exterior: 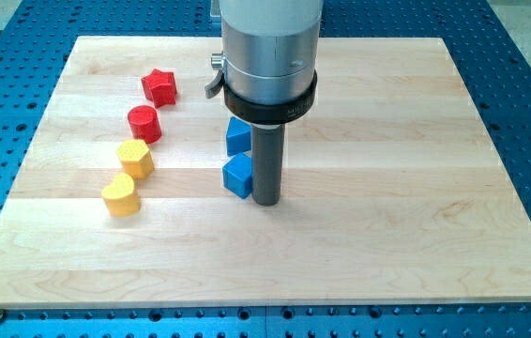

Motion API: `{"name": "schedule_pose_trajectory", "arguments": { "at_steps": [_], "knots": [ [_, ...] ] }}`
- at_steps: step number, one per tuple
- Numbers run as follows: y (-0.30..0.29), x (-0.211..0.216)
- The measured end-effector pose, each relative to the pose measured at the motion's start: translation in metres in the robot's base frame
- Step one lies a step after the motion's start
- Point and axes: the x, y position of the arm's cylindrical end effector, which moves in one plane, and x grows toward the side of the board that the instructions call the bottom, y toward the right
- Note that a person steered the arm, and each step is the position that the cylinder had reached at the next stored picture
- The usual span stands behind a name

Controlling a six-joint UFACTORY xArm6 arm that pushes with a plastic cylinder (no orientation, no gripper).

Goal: Nudge the blue cube a bit up

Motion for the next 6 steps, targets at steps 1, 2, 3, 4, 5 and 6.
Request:
{"name": "schedule_pose_trajectory", "arguments": {
  "at_steps": [1, 2, 3, 4, 5, 6],
  "knots": [
    [0.0, 0.0],
    [-0.002, 0.0],
    [-0.002, 0.002],
    [-0.002, 0.003],
    [0.011, 0.003],
    [0.018, 0.009]
  ]
}}
